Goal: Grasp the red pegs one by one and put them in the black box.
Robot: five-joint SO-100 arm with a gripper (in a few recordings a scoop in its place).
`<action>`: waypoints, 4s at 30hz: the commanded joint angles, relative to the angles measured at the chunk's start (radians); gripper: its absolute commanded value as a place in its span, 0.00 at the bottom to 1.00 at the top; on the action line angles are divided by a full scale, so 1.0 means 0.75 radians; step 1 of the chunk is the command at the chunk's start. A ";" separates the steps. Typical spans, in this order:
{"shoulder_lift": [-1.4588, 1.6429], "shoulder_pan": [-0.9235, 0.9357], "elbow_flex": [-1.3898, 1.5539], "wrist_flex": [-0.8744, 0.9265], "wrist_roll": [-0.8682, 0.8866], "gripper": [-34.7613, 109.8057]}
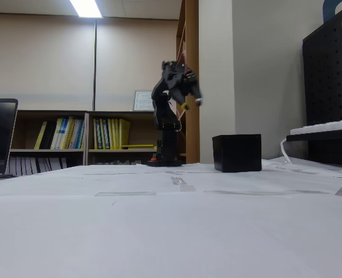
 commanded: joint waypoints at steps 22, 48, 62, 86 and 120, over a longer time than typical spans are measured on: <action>-1.029 0.039 -1.166 0.145 0.020 0.24; -1.035 0.094 -1.166 0.250 0.012 0.24; -1.035 0.094 -1.166 0.250 0.012 0.24; -1.035 0.094 -1.166 0.250 0.012 0.24; -1.035 0.094 -1.166 0.250 0.012 0.24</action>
